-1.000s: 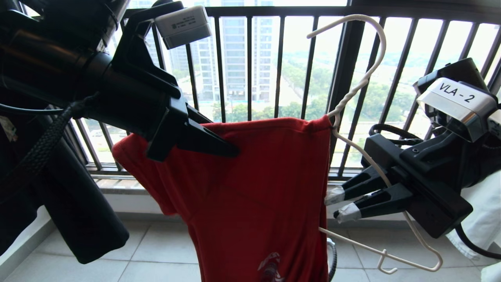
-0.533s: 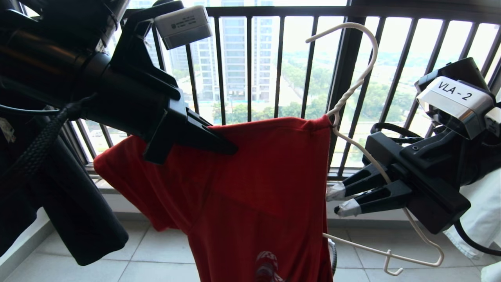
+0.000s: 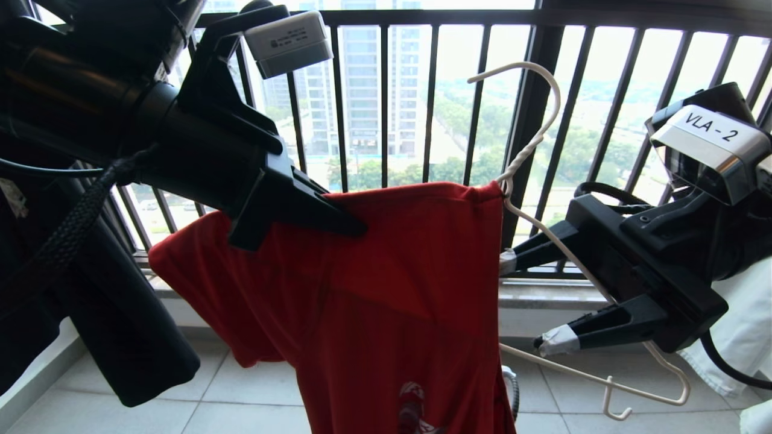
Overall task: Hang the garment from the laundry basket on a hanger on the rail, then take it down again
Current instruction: Hang the clothes on the clothes rack
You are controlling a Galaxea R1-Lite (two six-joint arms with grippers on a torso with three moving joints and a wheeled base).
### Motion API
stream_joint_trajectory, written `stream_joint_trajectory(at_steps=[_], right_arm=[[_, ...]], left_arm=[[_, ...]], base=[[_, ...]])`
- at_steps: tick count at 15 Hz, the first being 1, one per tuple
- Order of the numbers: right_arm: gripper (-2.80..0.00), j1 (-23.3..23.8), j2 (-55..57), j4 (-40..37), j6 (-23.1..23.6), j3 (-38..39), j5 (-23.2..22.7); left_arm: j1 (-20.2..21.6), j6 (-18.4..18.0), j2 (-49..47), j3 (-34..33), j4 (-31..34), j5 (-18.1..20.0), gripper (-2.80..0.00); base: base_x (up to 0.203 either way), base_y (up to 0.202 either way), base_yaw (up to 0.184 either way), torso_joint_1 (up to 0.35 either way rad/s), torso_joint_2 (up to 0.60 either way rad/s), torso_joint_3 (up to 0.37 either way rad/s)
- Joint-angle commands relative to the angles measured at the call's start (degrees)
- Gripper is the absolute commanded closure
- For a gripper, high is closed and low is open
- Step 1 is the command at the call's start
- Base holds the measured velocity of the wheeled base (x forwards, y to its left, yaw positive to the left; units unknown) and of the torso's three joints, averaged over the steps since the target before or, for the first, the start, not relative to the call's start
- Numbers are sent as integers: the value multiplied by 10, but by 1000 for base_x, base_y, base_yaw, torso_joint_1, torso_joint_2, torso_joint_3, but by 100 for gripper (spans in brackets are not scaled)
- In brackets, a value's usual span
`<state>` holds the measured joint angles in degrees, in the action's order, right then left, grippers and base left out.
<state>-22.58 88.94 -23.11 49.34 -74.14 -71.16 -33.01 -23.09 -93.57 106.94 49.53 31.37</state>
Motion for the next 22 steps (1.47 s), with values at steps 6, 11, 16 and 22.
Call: stream_joint_trajectory(at_steps=[6, 11, 16, 22], right_arm=[[-280, 68, 12, -4, 0, -6, -1], [-280, 125, 28, -4, -35, -38, 0], [-280, 188, 27, -7, -124, -56, 1], [0, 257, -87, -11, -293, 2, 33]], left_arm=[[0, 0, 5, 1, -9, 3, 0], [0, 1, 12, 1, -9, 3, 0], [8, 6, 13, 1, -9, -23, 0], [41, 22, 2, -2, -50, -23, 0]], base=[[0, 0, 0, 0, 0, 0], [0, 0, 0, 0, 0, 0], [0, 0, 0, 0, 0, 0], [0, 0, 0, 0, 0, 0]])
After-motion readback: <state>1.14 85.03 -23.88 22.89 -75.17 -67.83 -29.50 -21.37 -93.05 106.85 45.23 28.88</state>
